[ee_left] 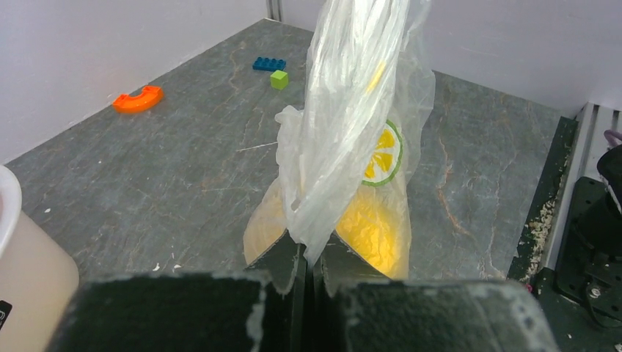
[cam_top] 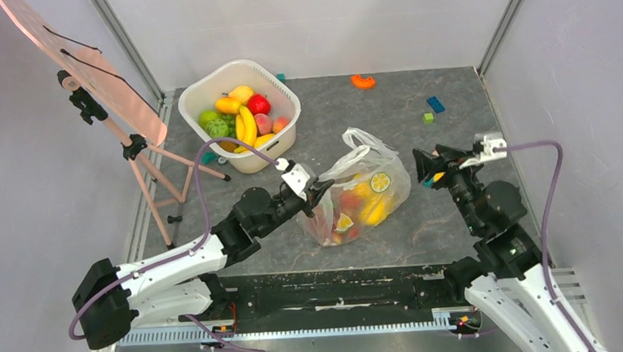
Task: Take the fake fruits out of the plastic bag
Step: Adjust the plastic bag at the center of the board.
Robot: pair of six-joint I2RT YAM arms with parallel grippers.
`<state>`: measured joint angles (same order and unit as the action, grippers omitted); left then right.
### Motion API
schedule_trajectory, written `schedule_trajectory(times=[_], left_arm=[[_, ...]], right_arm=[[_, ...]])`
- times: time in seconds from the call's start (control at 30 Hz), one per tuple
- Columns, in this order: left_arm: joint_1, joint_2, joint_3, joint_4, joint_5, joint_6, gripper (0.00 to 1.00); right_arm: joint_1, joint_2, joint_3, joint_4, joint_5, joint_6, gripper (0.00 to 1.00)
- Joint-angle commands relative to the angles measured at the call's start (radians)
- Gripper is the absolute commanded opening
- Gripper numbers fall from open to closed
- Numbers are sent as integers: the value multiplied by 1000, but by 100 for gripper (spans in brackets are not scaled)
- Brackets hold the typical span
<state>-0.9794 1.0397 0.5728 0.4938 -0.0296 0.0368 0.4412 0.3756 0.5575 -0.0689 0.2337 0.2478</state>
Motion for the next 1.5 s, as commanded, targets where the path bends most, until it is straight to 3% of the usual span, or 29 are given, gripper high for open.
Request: schedule_trajectory(times=[0.0,0.1,0.3,0.6,0.77,0.97,1.07,1.23,1.47], left_arm=[[0,-33,29,33,-29,-70,2],[0,-40,17,53,-39,-79,2],[0,-50,2,77,-59,-91,2],[-1,-40,-26,103,-39,-119,2],[0,-45,-35,98,-32,-122,2],[0,-48,-36,90,-15,-118,2],[0,-55,-44,90,-8,-120,2],[0,-74,-66,89,1,-117,2],[0,-78,-85,107,23,-118,2]], right_arm=[[3,143,267,-203,-170,-79,54],[3,203,320,-256,-280,-60,47],[4,196,257,-276,-366,1,39],[56,260,221,-263,-382,11,35],[227,344,209,-181,-280,38,31],[481,516,250,-110,-27,61,20],[486,596,288,-114,84,93,10],[485,691,362,-141,213,116,10],[448,801,435,-172,178,135,12]])
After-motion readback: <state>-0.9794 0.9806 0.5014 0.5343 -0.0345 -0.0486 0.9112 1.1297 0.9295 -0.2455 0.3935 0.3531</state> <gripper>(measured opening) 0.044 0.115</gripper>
